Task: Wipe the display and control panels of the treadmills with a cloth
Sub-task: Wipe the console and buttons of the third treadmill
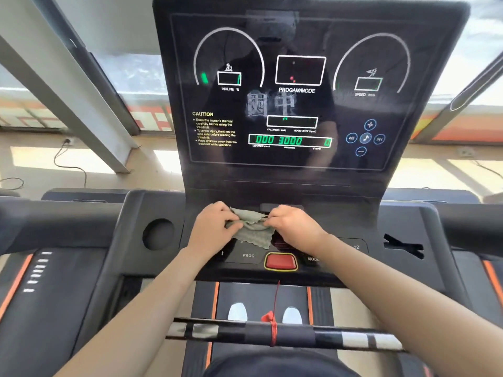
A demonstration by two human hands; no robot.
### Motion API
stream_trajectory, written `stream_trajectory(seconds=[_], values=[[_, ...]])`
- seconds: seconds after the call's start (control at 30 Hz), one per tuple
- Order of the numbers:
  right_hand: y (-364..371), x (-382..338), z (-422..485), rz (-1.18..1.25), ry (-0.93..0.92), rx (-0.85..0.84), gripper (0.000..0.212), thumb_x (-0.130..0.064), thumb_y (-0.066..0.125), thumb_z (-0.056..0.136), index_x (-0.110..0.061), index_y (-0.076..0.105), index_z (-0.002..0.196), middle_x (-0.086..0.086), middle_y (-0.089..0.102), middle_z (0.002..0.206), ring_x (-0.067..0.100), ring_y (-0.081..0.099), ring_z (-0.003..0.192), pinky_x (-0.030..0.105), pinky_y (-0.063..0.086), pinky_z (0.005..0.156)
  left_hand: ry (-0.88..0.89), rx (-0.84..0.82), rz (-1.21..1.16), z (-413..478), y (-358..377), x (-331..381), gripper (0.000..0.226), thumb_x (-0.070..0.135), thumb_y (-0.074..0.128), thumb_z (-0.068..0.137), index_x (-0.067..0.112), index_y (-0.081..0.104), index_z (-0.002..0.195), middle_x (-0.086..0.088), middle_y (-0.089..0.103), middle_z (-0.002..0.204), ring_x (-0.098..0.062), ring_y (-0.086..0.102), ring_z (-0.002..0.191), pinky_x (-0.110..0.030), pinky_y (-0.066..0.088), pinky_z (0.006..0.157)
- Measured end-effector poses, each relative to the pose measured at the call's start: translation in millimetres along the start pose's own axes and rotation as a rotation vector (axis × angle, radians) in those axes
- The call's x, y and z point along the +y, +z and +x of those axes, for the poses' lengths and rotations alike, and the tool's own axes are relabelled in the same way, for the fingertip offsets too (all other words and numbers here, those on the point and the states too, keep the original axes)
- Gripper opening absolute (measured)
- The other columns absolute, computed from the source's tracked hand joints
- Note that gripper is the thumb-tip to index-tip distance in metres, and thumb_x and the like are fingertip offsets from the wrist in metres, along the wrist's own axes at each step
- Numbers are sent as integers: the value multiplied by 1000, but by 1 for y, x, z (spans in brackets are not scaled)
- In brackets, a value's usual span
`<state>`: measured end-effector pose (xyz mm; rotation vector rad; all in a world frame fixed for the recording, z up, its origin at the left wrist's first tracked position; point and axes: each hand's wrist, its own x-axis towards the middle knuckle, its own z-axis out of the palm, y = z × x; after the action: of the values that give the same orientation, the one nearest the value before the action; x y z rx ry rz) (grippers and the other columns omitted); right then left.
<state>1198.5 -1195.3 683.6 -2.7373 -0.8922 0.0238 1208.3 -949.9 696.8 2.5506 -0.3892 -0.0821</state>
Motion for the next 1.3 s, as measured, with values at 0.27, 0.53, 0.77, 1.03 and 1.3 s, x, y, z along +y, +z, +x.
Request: stream_trajectory(seconds=[0.27, 0.53, 0.77, 1.03, 1.3], values=[[-17, 38, -76, -32, 277, 158, 32, 8, 73, 75, -16, 78, 96, -1, 68, 91, 23, 57, 79, 36, 56, 65, 130, 16, -68, 8, 59, 63, 9, 20, 72, 85, 18, 80, 88, 2, 67, 80, -22, 68, 73, -36, 57, 64], [-26, 59, -152, -92, 607, 269, 34, 13, 76, 66, -11, 77, 91, 2, 67, 89, 26, 59, 76, 29, 52, 65, 245, -56, -72, 18, 115, 146, 23, 11, 62, 94, 18, 79, 107, -4, 68, 95, -30, 65, 87, -37, 52, 70], [-24, 49, -192, -65, 728, 290, 30, 10, 74, 73, -9, 74, 97, 4, 65, 87, 28, 55, 80, 42, 56, 59, 445, -94, 53, -3, 144, 179, 22, 5, 67, 79, 17, 77, 94, -2, 60, 94, -27, 59, 87, -35, 51, 49], [2, -12, -199, 11, 549, 365, 13, -2, 67, 80, -11, 74, 87, 4, 63, 92, 28, 56, 83, 36, 54, 73, 468, 81, 65, -72, 130, 141, 15, 23, 64, 95, 18, 71, 84, 2, 61, 91, -19, 56, 84, -31, 53, 59], [-1, 18, -180, 18, 488, 432, 10, -4, 73, 86, -10, 73, 78, 5, 63, 88, 27, 57, 80, 35, 53, 72, 388, 182, 82, -40, 138, 145, 17, 21, 60, 95, 15, 74, 90, 0, 67, 98, -20, 61, 92, -30, 56, 66]])
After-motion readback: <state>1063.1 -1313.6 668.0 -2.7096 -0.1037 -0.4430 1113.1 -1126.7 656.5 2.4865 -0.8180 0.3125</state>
